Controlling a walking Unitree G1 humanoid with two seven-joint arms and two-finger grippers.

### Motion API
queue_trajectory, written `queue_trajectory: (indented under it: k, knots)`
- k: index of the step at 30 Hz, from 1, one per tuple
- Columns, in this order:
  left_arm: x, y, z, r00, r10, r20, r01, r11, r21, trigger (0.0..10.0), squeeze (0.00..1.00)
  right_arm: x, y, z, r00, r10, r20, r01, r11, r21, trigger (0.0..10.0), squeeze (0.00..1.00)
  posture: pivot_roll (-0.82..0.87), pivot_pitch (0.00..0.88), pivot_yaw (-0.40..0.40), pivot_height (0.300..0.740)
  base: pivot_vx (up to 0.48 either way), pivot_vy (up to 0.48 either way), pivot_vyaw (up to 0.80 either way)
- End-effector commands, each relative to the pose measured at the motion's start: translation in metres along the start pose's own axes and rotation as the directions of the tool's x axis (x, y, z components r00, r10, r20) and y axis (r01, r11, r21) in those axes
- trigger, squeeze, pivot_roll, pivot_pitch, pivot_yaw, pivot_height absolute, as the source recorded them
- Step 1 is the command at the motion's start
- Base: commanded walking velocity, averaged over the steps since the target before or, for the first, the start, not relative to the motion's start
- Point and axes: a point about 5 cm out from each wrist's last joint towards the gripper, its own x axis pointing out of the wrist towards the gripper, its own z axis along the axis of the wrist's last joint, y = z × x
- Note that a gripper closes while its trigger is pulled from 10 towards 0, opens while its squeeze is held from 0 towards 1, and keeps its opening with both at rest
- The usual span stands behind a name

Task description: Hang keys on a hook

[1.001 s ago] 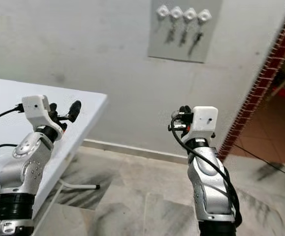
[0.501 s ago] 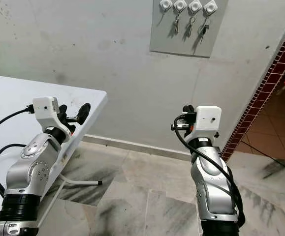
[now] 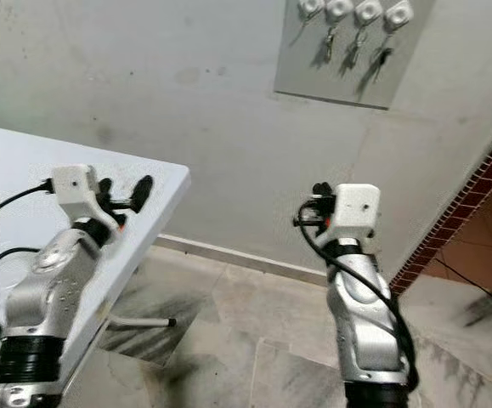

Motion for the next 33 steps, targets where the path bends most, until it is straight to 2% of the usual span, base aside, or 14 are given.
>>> queue_trajectory:
  k: [1, 30, 33]
  knots:
    - [0.0019, -0.0124, 0.0013, 0.999, -0.047, 0.001, 0.047, 0.999, -0.001, 10.0, 0.00, -0.0013, -0.0084, 0.0075, 0.999, -0.026, 0.032, 0.026, 1.000, -0.008, 10.0, 0.00, -0.05, 0.000, -0.005, 0.740, 0.480, 0.000, 0.00]
    - [0.0010, -0.0118, 0.0017, 0.999, -0.035, -0.003, 0.035, 0.999, -0.006, 10.0, 0.00, -0.0007, -0.0070, 0.0089, 0.999, -0.017, 0.036, 0.017, 1.000, 0.005, 10.0, 0.00, -0.04, 0.000, -0.008, 0.740, 0.468, 0.000, 0.00]
    - [0.0021, -0.0109, 0.0005, 1.000, -0.011, -0.021, 0.011, 1.000, -0.003, 10.0, 0.00, -0.0008, -0.0069, 0.0088, 0.999, -0.016, 0.035, 0.016, 1.000, 0.004, 10.0, 0.00, -0.05, 0.000, -0.007, 0.740, 0.302, 0.000, 0.00]
